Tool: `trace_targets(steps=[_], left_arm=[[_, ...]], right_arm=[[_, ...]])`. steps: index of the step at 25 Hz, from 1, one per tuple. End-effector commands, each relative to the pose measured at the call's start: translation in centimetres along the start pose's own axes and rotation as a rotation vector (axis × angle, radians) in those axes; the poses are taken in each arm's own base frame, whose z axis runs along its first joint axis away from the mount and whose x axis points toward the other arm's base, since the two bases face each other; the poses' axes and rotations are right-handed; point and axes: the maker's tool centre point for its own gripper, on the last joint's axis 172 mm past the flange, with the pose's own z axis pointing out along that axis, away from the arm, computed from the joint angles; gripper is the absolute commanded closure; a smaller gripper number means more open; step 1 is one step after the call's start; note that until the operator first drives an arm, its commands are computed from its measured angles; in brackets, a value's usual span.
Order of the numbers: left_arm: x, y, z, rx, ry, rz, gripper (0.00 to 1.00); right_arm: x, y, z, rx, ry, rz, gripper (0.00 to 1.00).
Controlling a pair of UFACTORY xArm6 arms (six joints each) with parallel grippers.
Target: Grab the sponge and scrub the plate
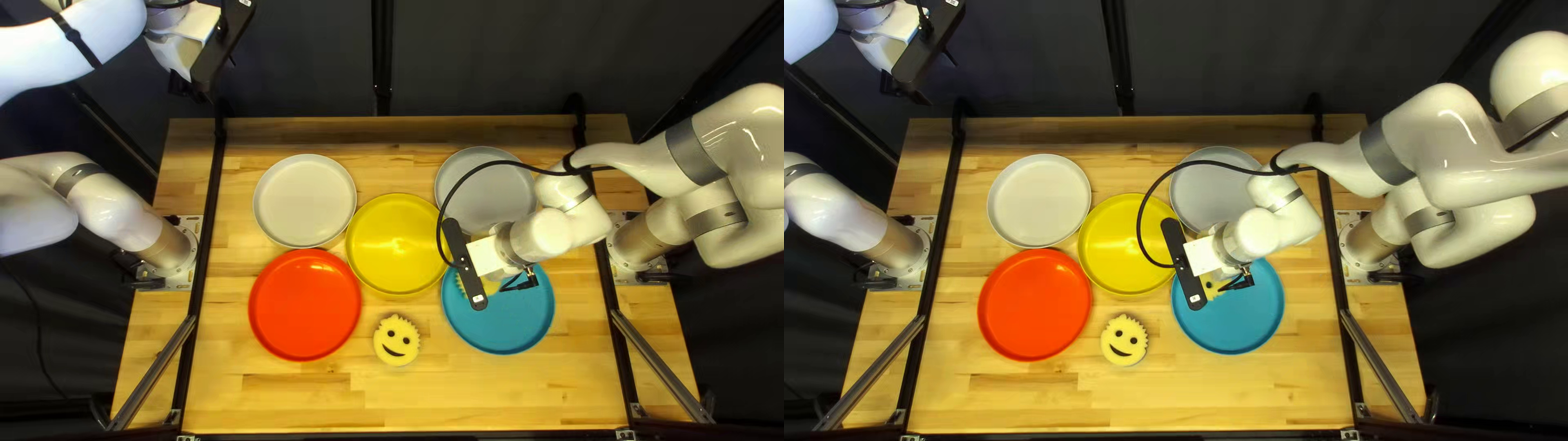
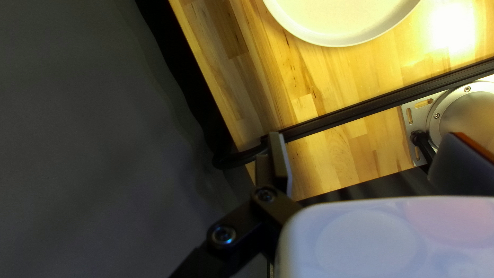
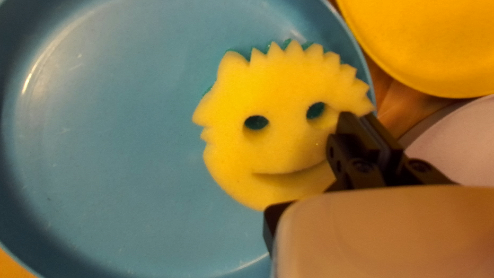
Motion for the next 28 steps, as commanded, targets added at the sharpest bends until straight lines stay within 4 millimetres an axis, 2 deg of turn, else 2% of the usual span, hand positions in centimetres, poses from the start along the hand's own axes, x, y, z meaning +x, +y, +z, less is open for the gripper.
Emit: trace_targets(steps=[1,9,15,28], left_arm=[[0.0,0.0,0.0,0.0,0.0,0.0,0.0],[0.0,0.0,0.0,0.0,0.0,0.0,0.0],[0.0,0.0,0.0,0.0,0.0,0.0,0.0],[0.0,0.0,0.0,0.0,0.0,0.0,0.0]], right_arm=[[-1.6,-1.8,-0.6,0.006,-0.022,-0.004,1.0],[-4.4,-3.4,-1.0,0.022,-0.062,-0.02,1.0],[-5.7,-3.2,-1.0,0.038,-0.07,-0.008,1.0],[-2.6,1.9,0.1,0.025,-0.03,0.003,1.0]])
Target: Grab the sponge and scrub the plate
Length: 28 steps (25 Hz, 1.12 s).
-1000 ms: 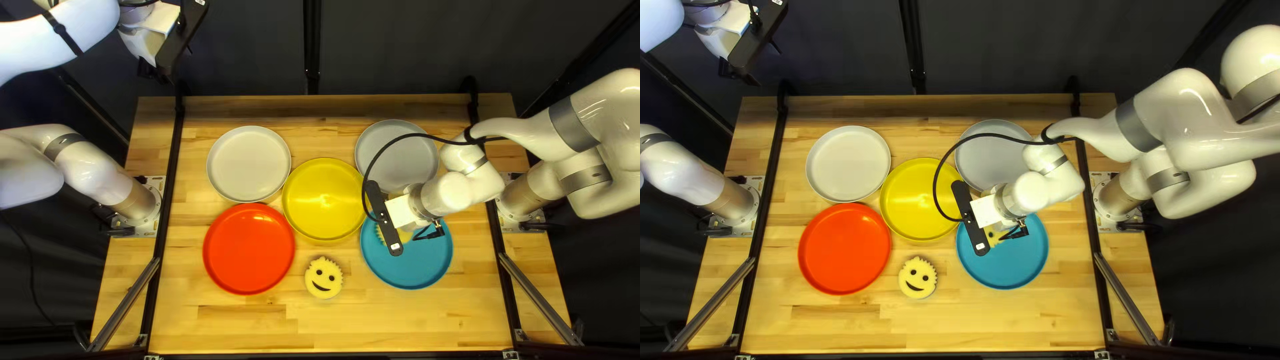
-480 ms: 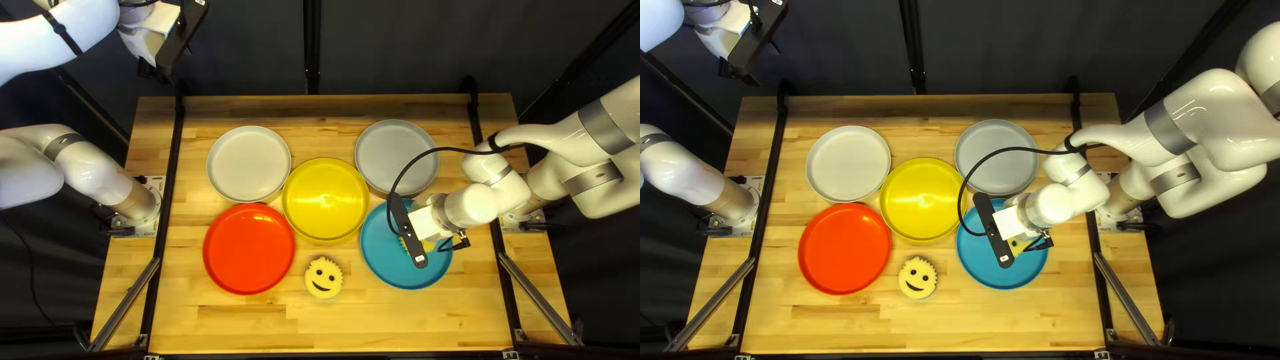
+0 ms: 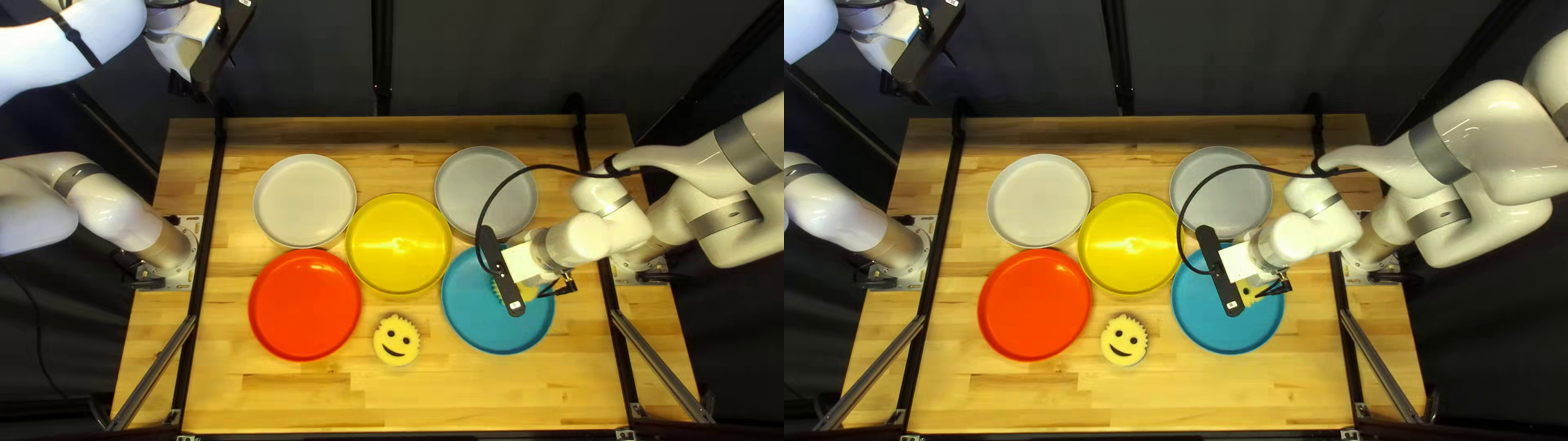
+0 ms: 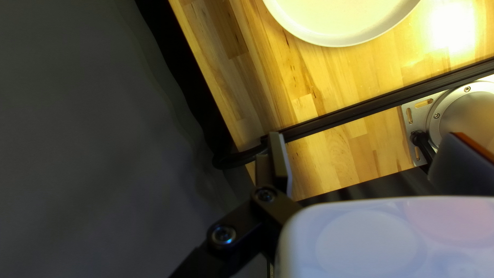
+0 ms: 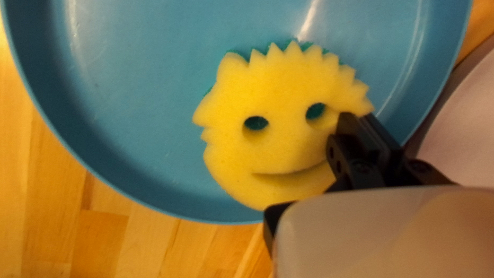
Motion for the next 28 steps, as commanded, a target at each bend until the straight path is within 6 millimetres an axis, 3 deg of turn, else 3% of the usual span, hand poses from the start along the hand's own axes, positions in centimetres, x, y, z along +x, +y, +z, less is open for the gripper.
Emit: trace_targets(steps=[1,12,19,28], left_arm=[[0.0,0.0,0.0,0.0,0.0,0.0,0.0],[0.0,0.0,0.0,0.0,0.0,0.0,0.0],[0.0,0.0,0.0,0.0,0.0,0.0,0.0],[0.0,0.0,0.0,0.0,0.0,0.0,0.0]], right_arm=[[1.0,1.6,0.3,-0.006,0.017,-0.011,1.0],[-0.5,1.3,0.4,-0.002,0.023,-0.036,1.0],[-1.5,-1.2,-0.9,0.004,0.004,-0.054,1.0],[-0.4,-6.0,-1.6,-0.005,-0.029,-0.121,1.0]])
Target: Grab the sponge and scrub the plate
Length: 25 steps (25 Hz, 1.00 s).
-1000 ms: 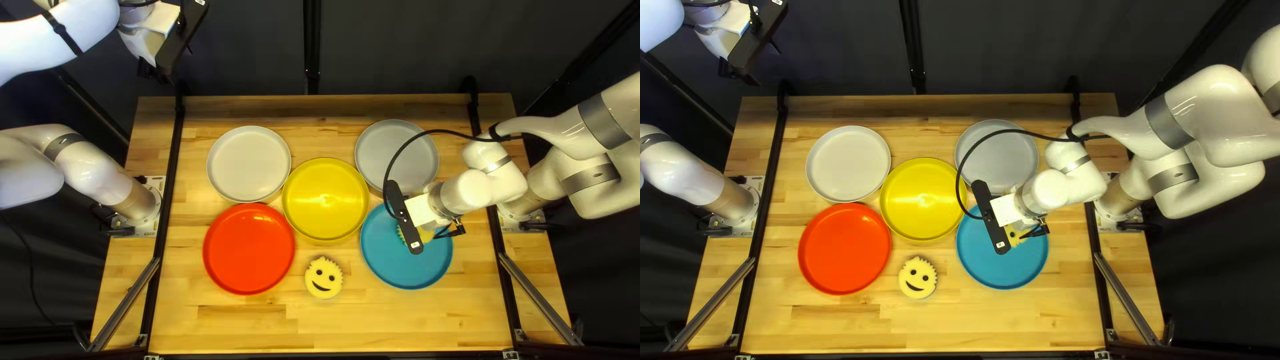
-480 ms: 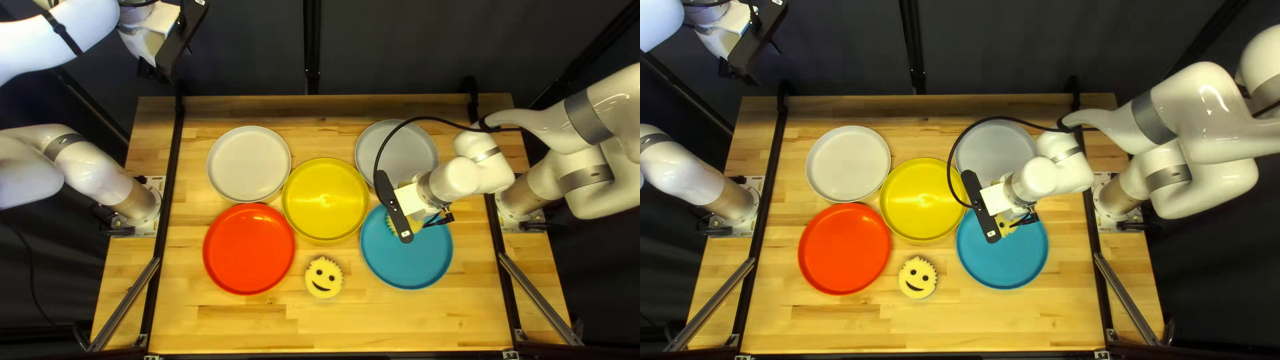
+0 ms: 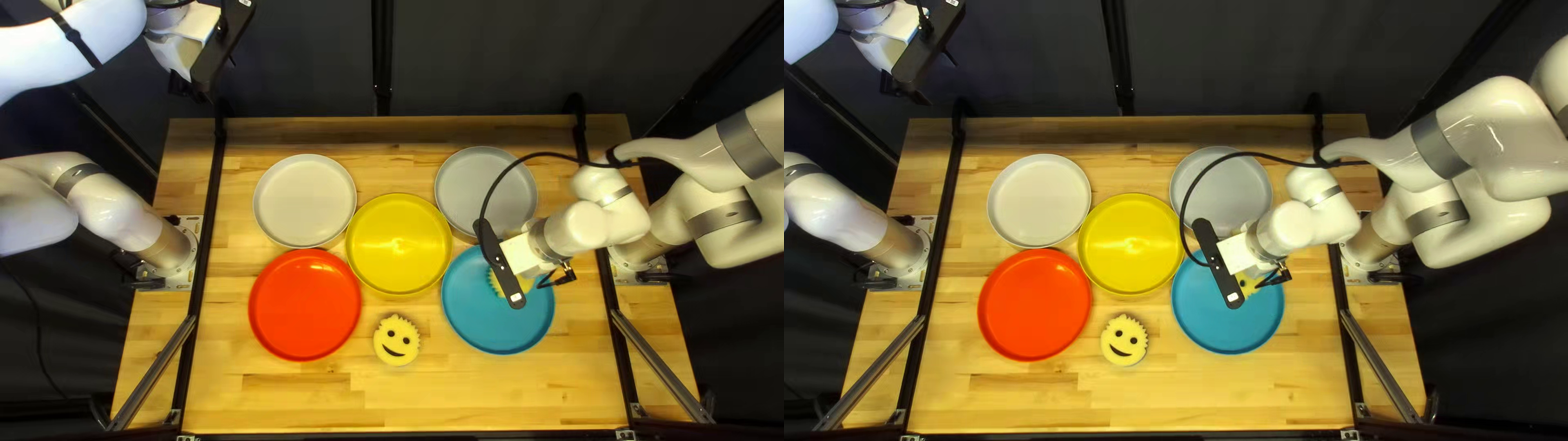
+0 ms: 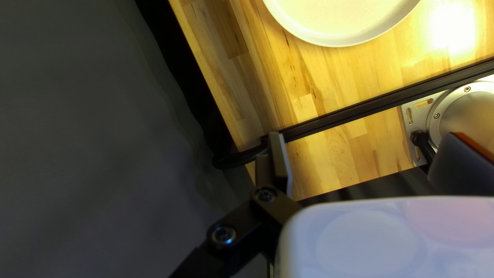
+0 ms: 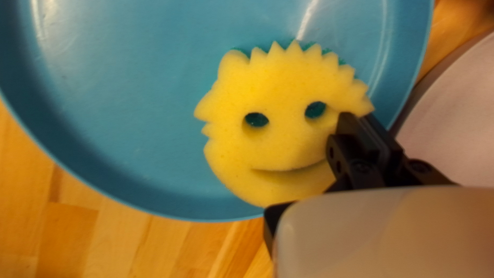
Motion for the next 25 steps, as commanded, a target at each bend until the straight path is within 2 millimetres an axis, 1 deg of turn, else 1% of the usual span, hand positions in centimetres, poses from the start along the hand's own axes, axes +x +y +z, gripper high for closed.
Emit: trace_targets(steps=[1,2,3,5,9,11,13,17,18,23,25], left_arm=[[0.0,0.0,0.0,0.0,0.0,0.0,0.0],[0.0,0.0,0.0,0.0,0.0,0.0,0.0],[0.0,0.0,0.0,0.0,0.0,0.0,0.0],[0.0,0.0,0.0,0.0,0.0,0.0,0.0],[0.0,0.0,0.0,0.0,0.0,0.0,0.0],[0.0,0.0,0.0,0.0,0.0,0.0,0.0],[0.0,0.0,0.0,0.0,0.0,0.0,0.0],[0.0,0.0,0.0,0.0,0.0,0.0,0.0],[0.0,0.0,0.0,0.0,0.0,0.0,0.0],[0.0,0.0,0.0,0.0,0.0,0.0,0.0],[0.0,0.0,0.0,0.0,0.0,0.0,0.0]], right_arm=[[0.3,-1.7,0.0,-0.003,-0.014,-0.022,1.0],[0.4,-1.8,0.0,-0.003,-0.015,-0.024,1.0],[0.6,-2.5,0.1,-0.002,-0.016,-0.031,1.0],[1.3,-2.9,0.3,0.0,-0.016,-0.038,1.0],[2.6,-2.1,0.7,0.013,-0.019,-0.033,1.0],[3.2,-0.5,1.0,0.025,-0.017,-0.011,1.0],[3.4,0.7,1.0,0.034,-0.015,0.012,1.0],[3.4,2.7,1.2,0.041,-0.01,0.038,1.0],[3.4,3.6,1.5,0.044,-0.008,0.042,1.0],[3.3,6.2,2.2,0.06,-0.013,0.061,1.0],[3.3,6.7,2.2,0.073,-0.015,0.071,1.0]])
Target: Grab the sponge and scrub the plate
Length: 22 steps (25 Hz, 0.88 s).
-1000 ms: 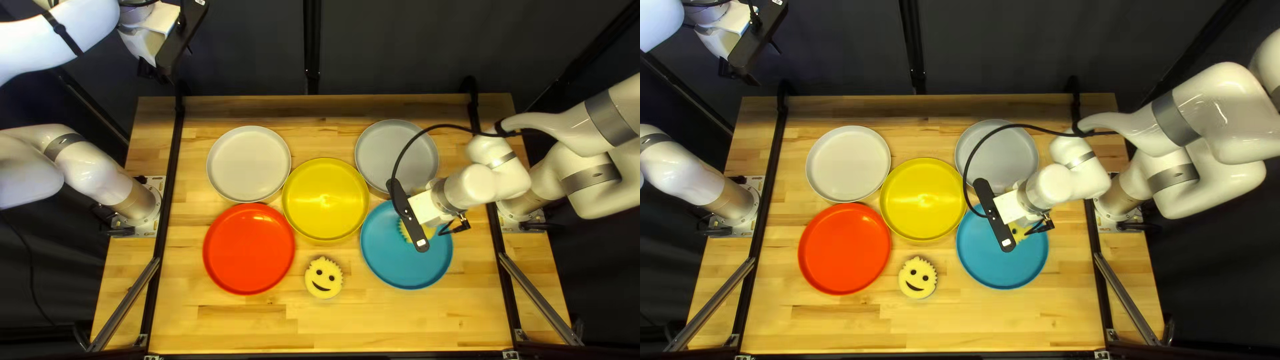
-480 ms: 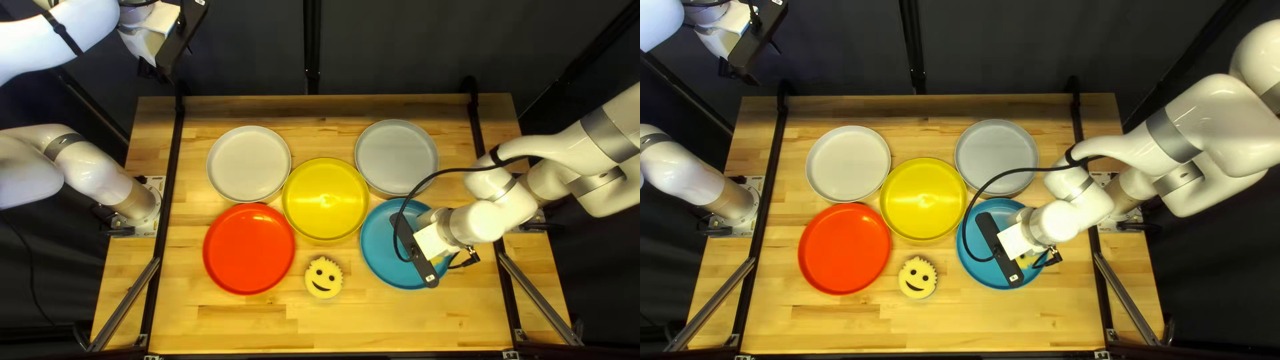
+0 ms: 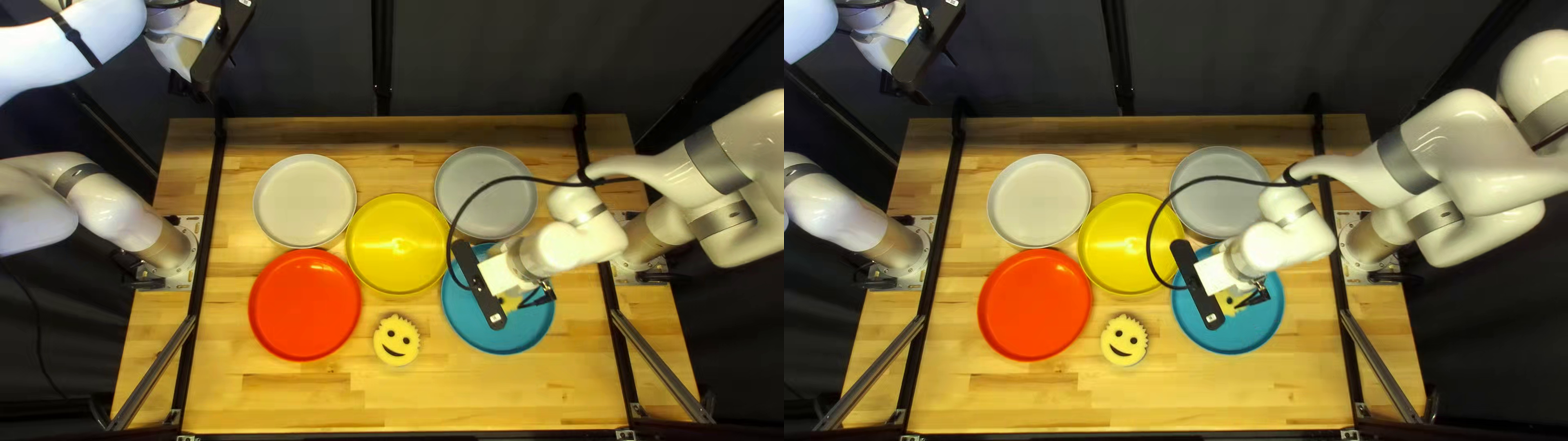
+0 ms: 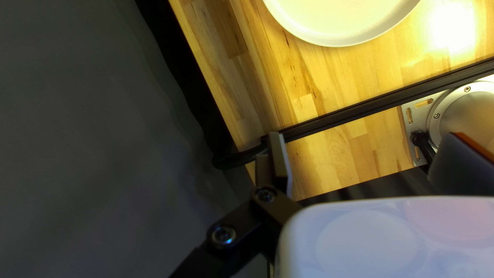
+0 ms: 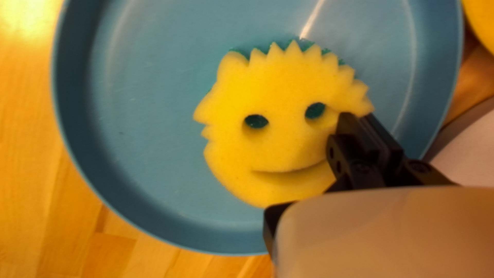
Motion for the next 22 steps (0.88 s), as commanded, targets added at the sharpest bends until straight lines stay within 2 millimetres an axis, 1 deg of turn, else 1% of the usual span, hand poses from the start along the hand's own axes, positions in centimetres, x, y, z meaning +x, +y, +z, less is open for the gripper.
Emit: trace_targets(steps=[1,4,9,11,14,18,20,22], left_arm=[[0.0,0.0,0.0,0.0,0.0,0.0,0.0],[0.0,0.0,0.0,0.0,0.0,0.0,0.0],[0.0,0.0,0.0,0.0,0.0,0.0,0.0],[0.0,0.0,0.0,0.0,0.0,0.0,0.0],[0.0,0.0,0.0,0.0,0.0,0.0,0.0],[0.0,0.0,0.0,0.0,0.0,0.0,0.0],[0.0,0.0,0.0,0.0,0.0,0.0,0.0],[0.0,0.0,0.0,0.0,0.0,0.0,0.0]], right_arm=[[0.2,1.3,0.1,0.027,-0.004,0.017,1.0],[0.8,1.1,0.1,0.05,-0.005,0.011,1.0],[2.4,-0.3,0.0,0.076,-0.011,-0.014,1.0],[3.3,-1.2,-0.1,0.078,-0.019,-0.026,1.0],[3.9,-2.0,-0.2,0.079,-0.03,-0.036,1.0],[5.2,-3.9,-0.1,0.072,-0.05,-0.041,1.0],[5.4,-4.7,-0.1,0.068,-0.061,-0.043,1.0],[5.3,-5.1,0.0,0.067,-0.071,-0.043,1.0]])
